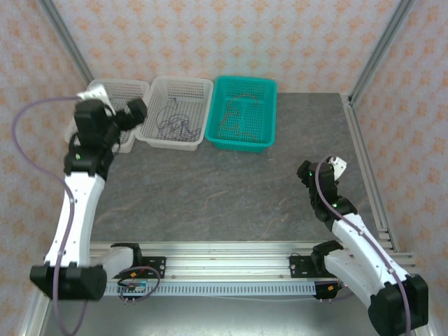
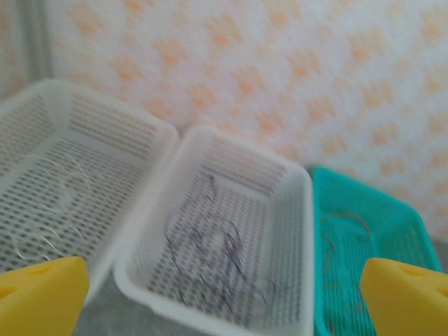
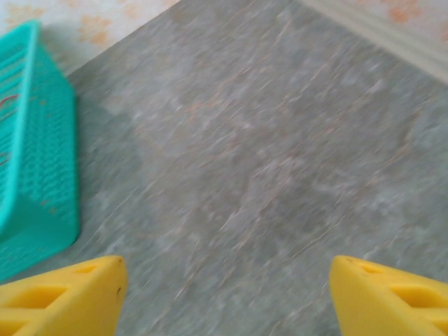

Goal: Untangle the cables

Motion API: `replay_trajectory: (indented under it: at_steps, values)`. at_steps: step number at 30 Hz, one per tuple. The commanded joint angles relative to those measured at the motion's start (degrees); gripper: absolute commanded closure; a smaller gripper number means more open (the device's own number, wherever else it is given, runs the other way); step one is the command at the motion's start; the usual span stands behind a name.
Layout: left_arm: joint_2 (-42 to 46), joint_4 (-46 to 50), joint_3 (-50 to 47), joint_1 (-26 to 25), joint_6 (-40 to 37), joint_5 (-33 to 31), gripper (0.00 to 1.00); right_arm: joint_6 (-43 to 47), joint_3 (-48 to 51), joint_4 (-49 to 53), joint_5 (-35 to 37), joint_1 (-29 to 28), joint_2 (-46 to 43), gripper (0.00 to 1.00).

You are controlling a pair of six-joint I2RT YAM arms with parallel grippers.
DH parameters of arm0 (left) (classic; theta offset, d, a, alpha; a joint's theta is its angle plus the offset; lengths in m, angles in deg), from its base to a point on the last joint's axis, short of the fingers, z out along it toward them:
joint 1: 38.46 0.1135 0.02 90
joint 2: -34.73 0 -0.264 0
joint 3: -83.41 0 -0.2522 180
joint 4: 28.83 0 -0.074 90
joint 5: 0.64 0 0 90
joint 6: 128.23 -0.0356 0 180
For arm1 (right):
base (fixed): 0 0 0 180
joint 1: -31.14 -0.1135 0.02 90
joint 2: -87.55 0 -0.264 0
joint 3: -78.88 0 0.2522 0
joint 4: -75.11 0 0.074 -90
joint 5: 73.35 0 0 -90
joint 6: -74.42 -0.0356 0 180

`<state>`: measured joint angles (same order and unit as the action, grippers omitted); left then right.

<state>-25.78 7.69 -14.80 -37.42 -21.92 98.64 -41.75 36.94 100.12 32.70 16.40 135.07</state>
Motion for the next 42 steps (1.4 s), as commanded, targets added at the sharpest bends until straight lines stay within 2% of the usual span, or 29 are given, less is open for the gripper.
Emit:
replay_trajectory:
  at_steps: [1, 5, 8, 11, 12, 14, 17, 18, 20, 21, 22, 23, 24, 26, 28, 30, 31, 33, 35, 36, 37, 39, 40, 42]
  values:
    - [6.33, -2.95, -13.06, -4.97, -3.65, -5.22, 0.00, 8.56, -0.43, -9.28, 8.82, 2.30, 3.79, 0.21]
    - [15.19, -8.23, -27.29, -9.25, -7.01, -8.73, 0.00, 15.68, 2.22, -20.76, 11.66, 4.73, 10.38, 0.16]
    - [19.30, -11.74, -35.26, -9.37, -7.17, -12.10, 0.00, 22.31, 4.80, -32.15, 11.41, 5.47, 17.71, 0.13]
    - [21.12, -16.66, -42.09, -9.38, -6.41, -18.09, 0.00, 27.63, 4.74, -41.87, 12.02, 5.67, 27.61, 0.00]
    - [20.99, -18.03, -43.63, -9.38, -6.01, -20.28, 0.00, 27.59, 2.40, -39.80, 12.31, 5.76, 29.39, 0.01]
    - [19.67, -19.81, -45.39, -9.36, -6.11, -23.05, 0.00, 28.66, 2.78, -48.26, 10.82, 6.38, 33.09, 0.01]
    - [16.68, -21.14, -45.13, -9.29, -7.60, -25.72, 0.00, 29.03, 4.23, -58.54, 2.21, 8.40, 39.63, 0.00]
    - [15.88, -23.09, -45.62, -9.30, -8.28, -26.40, 0.00, 27.95, 5.11, -56.90, -0.76, 9.33, 38.43, 0.00]
    - [14.56, -28.12, -47.55, -9.21, -9.28, -26.39, 0.00, 26.93, 10.87, -72.48, -5.23, 12.26, 41.89, 0.01]
    - [13.56, -31.24, -48.66, -9.19, -9.62, -26.33, 0.00, 26.33, 10.94, -70.51, -6.31, 12.87, 40.51, 0.01]
    - [11.97, -34.49, -49.53, -9.14, -10.14, -26.26, 0.00, 25.91, 8.65, -62.24, -6.81, 12.94, 38.13, 0.01]
    - [10.26, -37.05, -49.90, -9.07, -10.77, -26.49, 0.00, 25.96, 7.40, -60.92, -6.09, 12.94, 39.24, 0.01]
    - [7.75, -39.82, -49.93, -9.11, -11.91, -26.53, 0.00, 26.18, 7.05, -63.49, -5.04, 12.83, 41.01, 0.01]
    - [2.20, -45.93, -49.51, -8.89, -14.05, -26.51, 0.00, 25.44, 6.51, -59.43, -4.05, 12.61, 39.21, 0.01]
    - [-4.91, -51.79, -48.38, -7.33, -13.67, -25.63, 0.00, 25.96, 7.48, -62.70, -4.16, 12.54, 40.07, 0.01]
    - [-11.99, -57.81, -47.26, -3.57, -9.91, -22.03, 0.00, 25.71, 6.87, -60.47, -4.09, 12.48, 39.41, 0.01]
    - [-13.75, -52.96, -43.96, -2.35, -9.55, -20.42, 0.00, 25.87, 6.78, -60.75, -4.22, 12.54, 39.72, 0.01]
    - [-17.54, -58.04, -43.28, -2.22, -12.82, -18.95, 0.00, 25.83, 6.81, -60.69, -4.30, 12.54, 39.56, 0.01]
    - [-26.21, -71.18, -45.44, -1.94, -15.35, -13.73, 0.01, 25.84, 6.85, -60.91, -4.28, 12.54, 39.74, 0.01]
    - [-27.44, -74.91, -46.68, -2.53, -17.27, -11.66, 0.01, 25.83, 6.83, -60.67, -4.30, 12.55, 39.67, 0.01]
    - [-23.88, -64.82, -44.77, -3.11, -17.18, -12.27, 0.01, 25.82, 6.82, -60.73, -4.28, 12.50, 39.67, 0.01]
    - [-26.63, -73.15, -46.38, -2.66, -16.32, -14.26, 0.00, 25.87, 6.75, -60.73, -4.29, 12.54, 39.67, 0.01]
    - [-24.36, -64.52, -44.19, -2.44, -15.31, -14.55, 0.00, 25.83, 6.91, -60.74, -4.38, 12.53, 39.71, 0.01]
    - [-25.90, -69.99, -45.30, -2.62, -15.94, -14.70, 0.00, 25.93, 6.74, -60.73, -4.38, 12.50, 39.71, 0.01]
